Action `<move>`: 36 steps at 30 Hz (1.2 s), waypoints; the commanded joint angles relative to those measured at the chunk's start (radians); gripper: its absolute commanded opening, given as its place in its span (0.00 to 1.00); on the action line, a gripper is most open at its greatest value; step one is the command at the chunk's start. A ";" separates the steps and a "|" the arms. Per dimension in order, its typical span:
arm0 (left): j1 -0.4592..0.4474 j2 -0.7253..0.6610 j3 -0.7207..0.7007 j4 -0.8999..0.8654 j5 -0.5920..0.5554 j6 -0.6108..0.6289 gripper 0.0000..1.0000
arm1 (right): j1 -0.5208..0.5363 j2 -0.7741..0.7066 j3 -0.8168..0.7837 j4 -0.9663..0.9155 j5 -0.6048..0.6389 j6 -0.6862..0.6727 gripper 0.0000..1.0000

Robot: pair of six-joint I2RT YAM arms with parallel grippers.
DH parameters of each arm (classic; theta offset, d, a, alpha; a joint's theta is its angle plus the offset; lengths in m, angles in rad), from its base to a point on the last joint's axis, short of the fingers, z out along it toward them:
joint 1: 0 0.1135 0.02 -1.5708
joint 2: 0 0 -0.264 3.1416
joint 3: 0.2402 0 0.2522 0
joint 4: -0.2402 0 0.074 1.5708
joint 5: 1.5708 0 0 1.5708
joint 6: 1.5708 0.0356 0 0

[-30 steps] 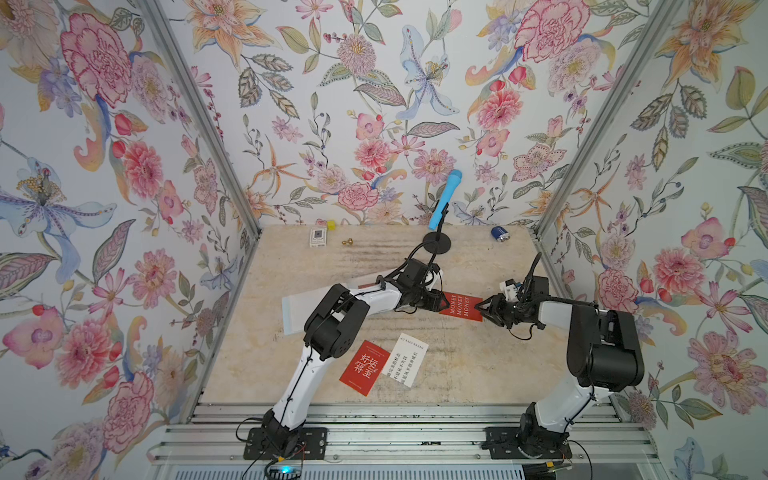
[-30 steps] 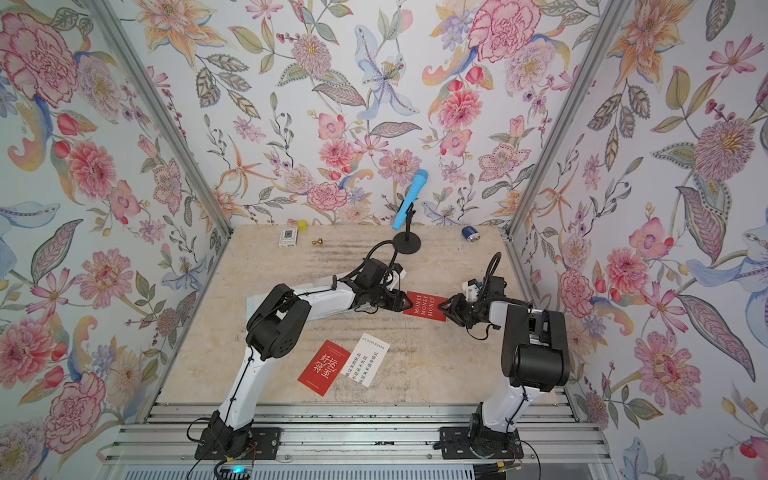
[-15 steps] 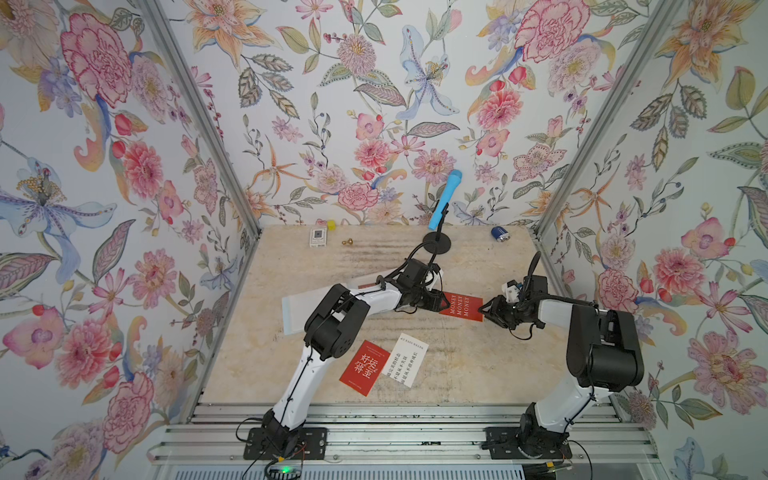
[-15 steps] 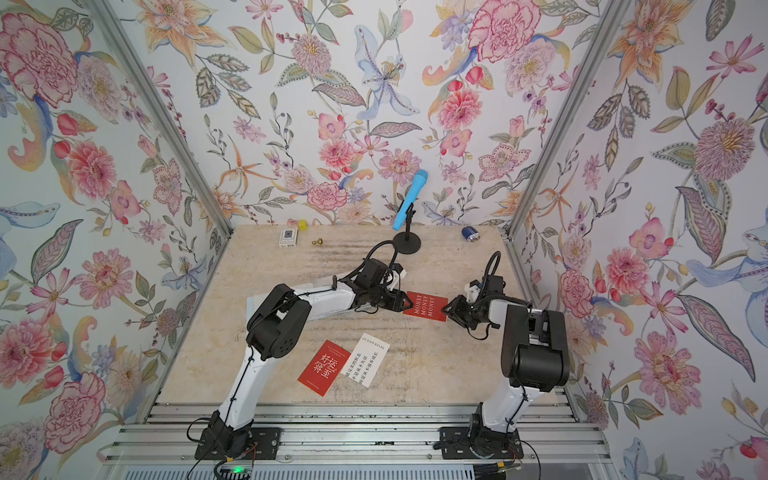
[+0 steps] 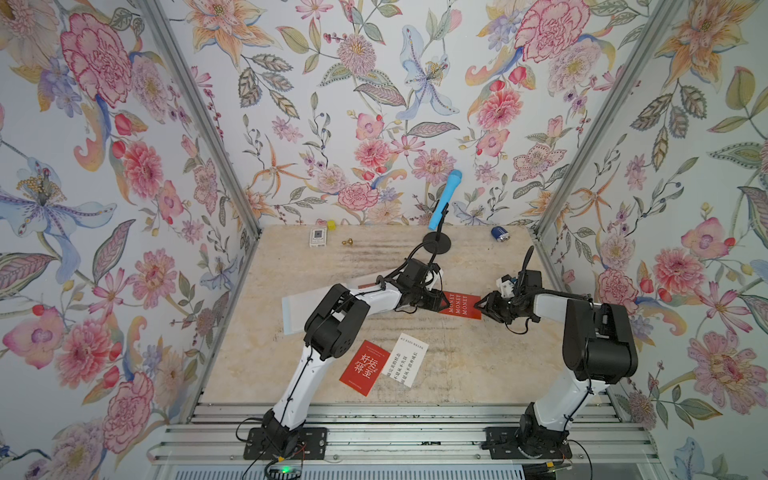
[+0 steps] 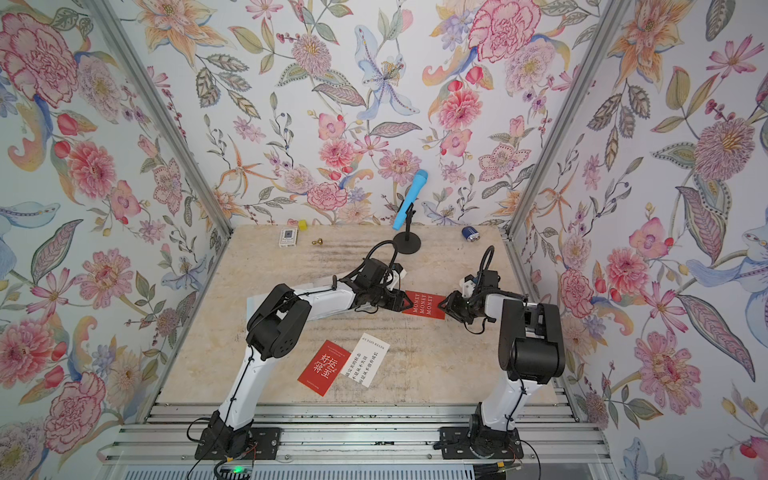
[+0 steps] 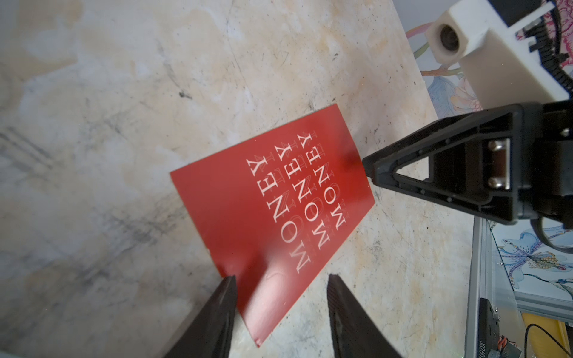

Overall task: Place the photos into the photo albums
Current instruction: Pick up the photo at the center of the board.

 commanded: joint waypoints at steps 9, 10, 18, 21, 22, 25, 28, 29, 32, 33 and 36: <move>-0.009 0.046 0.007 -0.025 0.008 0.001 0.51 | 0.000 -0.087 -0.003 0.012 -0.176 0.076 0.39; -0.009 0.046 0.007 -0.027 0.007 0.003 0.50 | -0.002 -0.093 -0.002 0.012 -0.192 0.081 0.39; -0.009 0.056 0.018 -0.028 0.009 -0.001 0.50 | -0.008 -0.129 -0.003 0.011 -0.214 0.095 0.39; -0.009 0.059 0.024 -0.030 0.014 -0.003 0.50 | -0.007 -0.130 0.002 0.006 -0.222 0.098 0.39; -0.009 0.057 0.026 -0.029 0.013 -0.002 0.51 | -0.008 -0.133 0.004 0.003 -0.222 0.097 0.39; -0.009 0.061 0.031 -0.039 0.012 0.006 0.50 | -0.008 -0.141 0.011 -0.008 -0.227 0.095 0.39; -0.009 0.061 0.029 -0.041 0.012 0.006 0.50 | -0.008 -0.149 0.020 -0.019 -0.234 0.095 0.39; -0.009 0.060 0.028 -0.041 0.012 0.005 0.50 | -0.008 -0.153 0.023 -0.022 -0.236 0.095 0.39; -0.009 0.060 0.027 -0.041 0.012 0.004 0.50 | -0.008 -0.169 0.031 -0.034 -0.241 0.095 0.39; -0.009 0.060 0.027 -0.040 0.012 0.004 0.50 | -0.008 -0.173 0.035 -0.037 -0.242 0.095 0.39; -0.009 0.058 0.027 -0.039 0.012 0.004 0.50 | -0.008 -0.181 0.043 -0.048 -0.247 0.094 0.39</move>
